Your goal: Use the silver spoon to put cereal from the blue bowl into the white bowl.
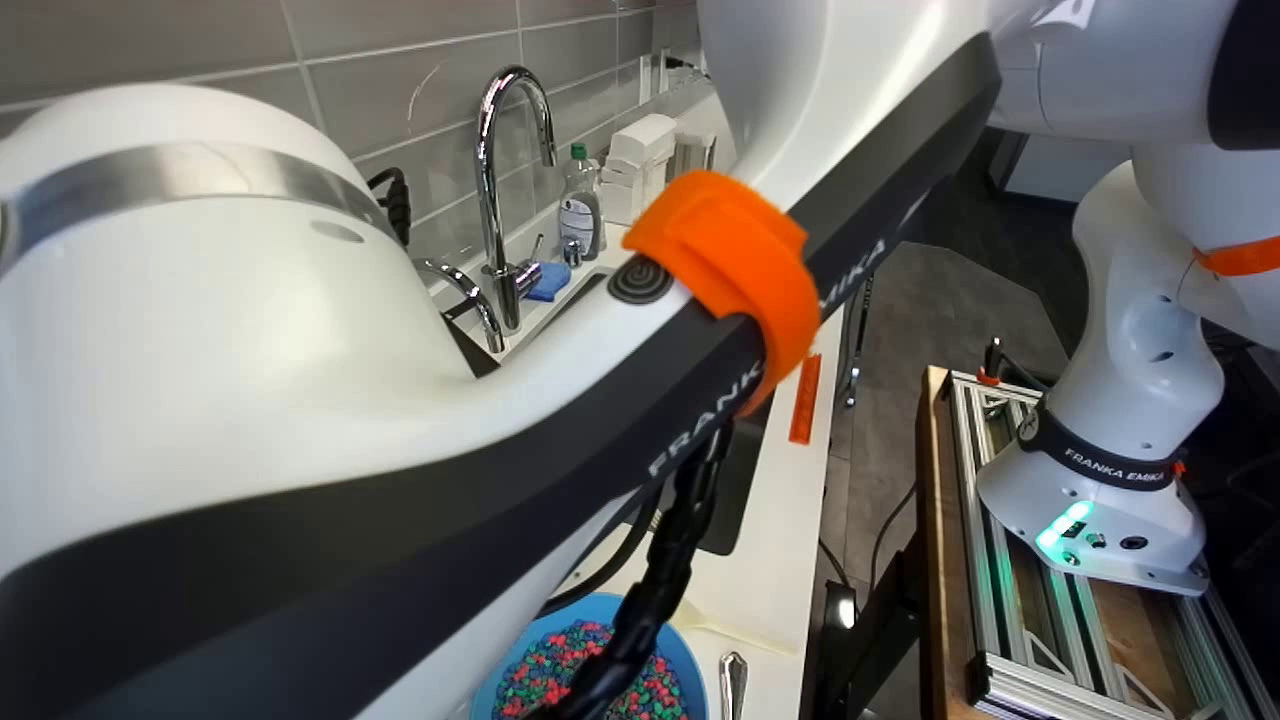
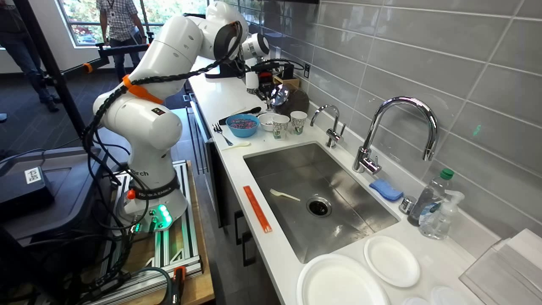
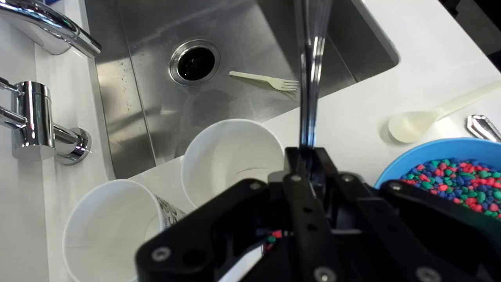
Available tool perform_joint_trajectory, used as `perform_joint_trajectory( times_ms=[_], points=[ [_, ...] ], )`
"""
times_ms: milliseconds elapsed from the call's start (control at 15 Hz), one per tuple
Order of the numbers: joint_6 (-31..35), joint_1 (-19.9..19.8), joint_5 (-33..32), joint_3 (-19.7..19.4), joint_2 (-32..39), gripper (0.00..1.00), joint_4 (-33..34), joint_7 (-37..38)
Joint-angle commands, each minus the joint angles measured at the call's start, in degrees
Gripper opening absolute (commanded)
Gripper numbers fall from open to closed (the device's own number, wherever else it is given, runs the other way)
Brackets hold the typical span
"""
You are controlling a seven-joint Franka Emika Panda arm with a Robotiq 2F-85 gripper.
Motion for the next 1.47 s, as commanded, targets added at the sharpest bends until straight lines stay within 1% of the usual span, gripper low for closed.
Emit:
perform_joint_trajectory(
  times_ms=[0,867,1400],
  points=[
    [-3.8,1.9,-1.8,-1.3,2.9,0.03,4.8,-1.2],
    [-9.7,5.8,-4.9,-4.2,8.5,0.03,12.8,-2.5],
    [-11.2,7.4,-6.7,-5.5,10.4,0.03,15.8,-3.3]
  ],
)
